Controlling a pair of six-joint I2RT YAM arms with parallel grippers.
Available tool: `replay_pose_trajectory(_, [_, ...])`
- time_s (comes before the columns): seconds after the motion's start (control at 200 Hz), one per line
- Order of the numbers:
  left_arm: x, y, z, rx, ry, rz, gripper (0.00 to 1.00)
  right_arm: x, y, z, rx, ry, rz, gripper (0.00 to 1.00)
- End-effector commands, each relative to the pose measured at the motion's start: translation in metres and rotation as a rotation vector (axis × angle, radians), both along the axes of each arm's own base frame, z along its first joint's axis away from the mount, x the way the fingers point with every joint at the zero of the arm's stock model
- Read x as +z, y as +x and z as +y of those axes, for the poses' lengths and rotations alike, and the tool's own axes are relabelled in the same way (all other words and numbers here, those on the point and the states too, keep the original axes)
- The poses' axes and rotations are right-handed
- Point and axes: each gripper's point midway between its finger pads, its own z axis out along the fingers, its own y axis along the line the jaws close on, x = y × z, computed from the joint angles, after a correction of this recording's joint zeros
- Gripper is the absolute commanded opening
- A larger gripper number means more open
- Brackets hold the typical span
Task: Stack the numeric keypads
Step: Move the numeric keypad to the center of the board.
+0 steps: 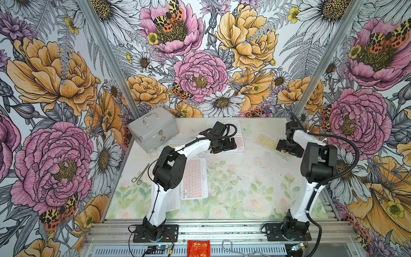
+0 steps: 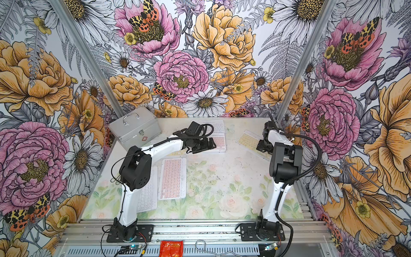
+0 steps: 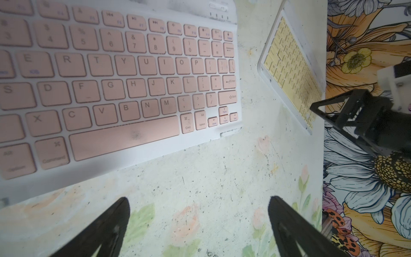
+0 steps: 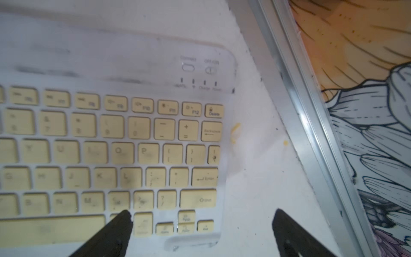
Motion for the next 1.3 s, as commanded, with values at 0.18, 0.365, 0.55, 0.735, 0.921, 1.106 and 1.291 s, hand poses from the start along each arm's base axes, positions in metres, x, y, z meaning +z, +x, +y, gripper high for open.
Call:
replay_pose_trajectory(0.18, [0.007, 0.005, 0.001, 0.0, -0.021, -0.014, 0.99, 0.013, 0.124, 0.043, 0.146, 0.198, -0.237, 1.0])
replay_pose_trajectory(0.365, [-0.001, 0.003, 0.003, 0.006, -0.014, 0.008, 0.99, -0.005, 0.158, 0.061, 0.199, 0.248, -0.267, 1.0])
replay_pose_trajectory(0.55, [-0.006, 0.001, 0.006, 0.01, -0.007, 0.017, 0.99, -0.031, 0.156, 0.069, 0.19, 0.293, -0.185, 1.0])
replay_pose_trajectory(0.735, [-0.001, 0.002, 0.004, 0.008, -0.017, 0.01, 0.99, -0.04, 0.132, 0.09, 0.193, 0.314, -0.108, 1.0])
replay_pose_trajectory(0.921, [0.007, -0.003, 0.004, 0.003, -0.029, -0.004, 0.99, -0.04, 0.085, 0.106, 0.187, 0.298, -0.047, 1.0])
replay_pose_trajectory(1.106, [0.009, -0.01, -0.002, -0.004, -0.051, -0.015, 0.99, -0.031, 0.016, 0.148, 0.222, 0.349, -0.066, 1.0])
replay_pose_trajectory(1.291, [0.008, -0.022, -0.02, -0.045, -0.075, -0.004, 0.99, 0.01, -0.013, 0.134, 0.205, 0.307, -0.14, 1.0])
